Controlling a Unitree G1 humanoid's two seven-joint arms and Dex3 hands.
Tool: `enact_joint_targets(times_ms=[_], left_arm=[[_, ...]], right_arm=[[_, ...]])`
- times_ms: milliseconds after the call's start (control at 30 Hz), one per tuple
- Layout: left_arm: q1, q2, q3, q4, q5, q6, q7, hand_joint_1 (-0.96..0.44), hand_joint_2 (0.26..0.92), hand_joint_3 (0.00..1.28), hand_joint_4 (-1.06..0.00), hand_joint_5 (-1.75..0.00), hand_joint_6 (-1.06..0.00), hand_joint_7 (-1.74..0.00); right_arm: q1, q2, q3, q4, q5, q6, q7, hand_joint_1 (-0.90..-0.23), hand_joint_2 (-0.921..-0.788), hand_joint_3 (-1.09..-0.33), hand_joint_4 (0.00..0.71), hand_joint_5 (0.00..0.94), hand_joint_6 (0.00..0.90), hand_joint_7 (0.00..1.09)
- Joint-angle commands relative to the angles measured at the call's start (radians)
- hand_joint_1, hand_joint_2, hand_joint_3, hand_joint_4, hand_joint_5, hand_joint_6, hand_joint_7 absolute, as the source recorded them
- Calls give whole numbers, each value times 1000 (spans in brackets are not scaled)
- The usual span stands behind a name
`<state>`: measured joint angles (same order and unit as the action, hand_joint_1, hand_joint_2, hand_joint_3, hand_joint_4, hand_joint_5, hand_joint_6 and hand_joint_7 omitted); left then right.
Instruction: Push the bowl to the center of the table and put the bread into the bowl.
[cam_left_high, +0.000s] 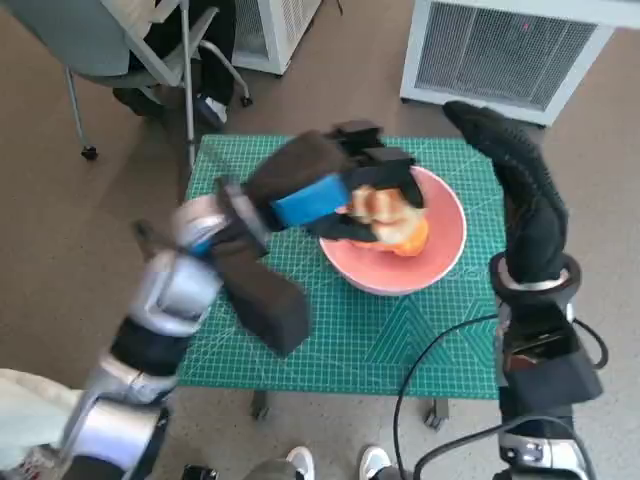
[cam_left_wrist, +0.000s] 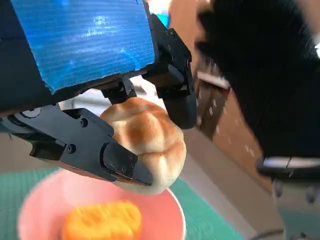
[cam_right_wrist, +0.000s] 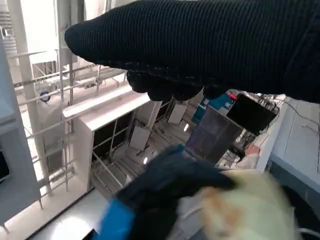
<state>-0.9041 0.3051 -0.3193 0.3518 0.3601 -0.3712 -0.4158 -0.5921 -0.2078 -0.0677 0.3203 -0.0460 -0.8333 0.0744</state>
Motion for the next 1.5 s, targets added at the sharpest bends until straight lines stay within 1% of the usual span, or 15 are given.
enact_joint_targets(times_ms=[33,67,100,133,167,267,367,533,800,967,1100,1300,1367,1433,1500], left_arm=[[-44,-17,-37,96,29,2,-24,1,921,204,-523,-1324,-477,-1330],[-47,-18,-43,105,34,10,-31,-1,888,193,-441,-1006,-403,-1055],[-49,-17,-54,109,44,25,-46,-3,884,174,-436,-845,-401,-911],[-50,-16,-61,112,52,36,-56,-38,878,125,-365,-549,-367,-638],[-51,-15,-69,111,60,49,-70,-60,879,85,-322,-353,-357,-440],[-57,-12,-85,108,76,77,-104,-165,881,36,-191,-116,-306,-177],[-58,-11,-89,111,81,86,-121,-253,888,21,-130,-38,-280,-82],[-53,-21,-76,143,63,65,-108,-316,900,14,-106,-7,-276,-40],[-50,-25,-21,212,26,-15,-19,-343,916,20,-104,-1,-302,-37],[-44,-26,31,230,-33,-54,5,-359,920,106,-95,-4,-307,-34],[-31,-31,87,228,-101,-81,13,-359,921,118,-137,-19,-342,-45],[14,-71,187,174,-264,-84,14,-346,921,201,-287,-77,-425,-91],[38,-90,217,138,-324,-67,11,-341,921,226,-312,-91,-332,-317],[61,-108,237,106,-369,-51,12,-343,921,251,-319,-122,-178,-643],[95,-133,262,62,-424,-35,19,-350,921,280,-307,-154,-99,-792]], right_arm=[[29,-2,-4,-11,-7,6,-6,-578,-921,-752,276,4,-1,667],[30,-2,-5,-13,-7,7,-6,-579,-921,-752,276,4,-1,668],[32,-3,-7,-15,-8,7,-7,-580,-921,-752,276,4,-1,668],[34,-4,-8,-17,-8,7,-8,-580,-921,-752,276,4,-1,668],[35,-5,-10,-17,-7,6,-8,-580,-921,-752,276,4,-1,668],[37,-7,-14,-17,-5,7,-8,-583,-921,-750,277,4,-1,670],[42,-6,-18,-25,-5,10,-10,-586,-921,-748,278,4,-1,671],[50,-3,-20,-42,-10,21,-17,-588,-921,-747,278,4,-1,670],[57,2,-17,-63,-17,34,-30,-584,-921,-743,279,5,-1,672],[57,3,-16,-69,-15,41,-32,-580,-921,-742,279,5,-1,672],[52,1,-17,-69,-11,44,-31,-579,-921,-742,280,5,-1,672],[37,-1,-20,-71,-4,53,-30,-569,-921,-740,287,8,-1,674],[30,-1,-20,-74,-2,60,-30,-566,-921,-740,288,8,-1,674],[25,-2,-21,-78,0,66,-30,-564,-921,-739,289,8,-1,675],[19,0,-20,-85,1,76,-30,-561,-921,-740,289,9,-1,676]])
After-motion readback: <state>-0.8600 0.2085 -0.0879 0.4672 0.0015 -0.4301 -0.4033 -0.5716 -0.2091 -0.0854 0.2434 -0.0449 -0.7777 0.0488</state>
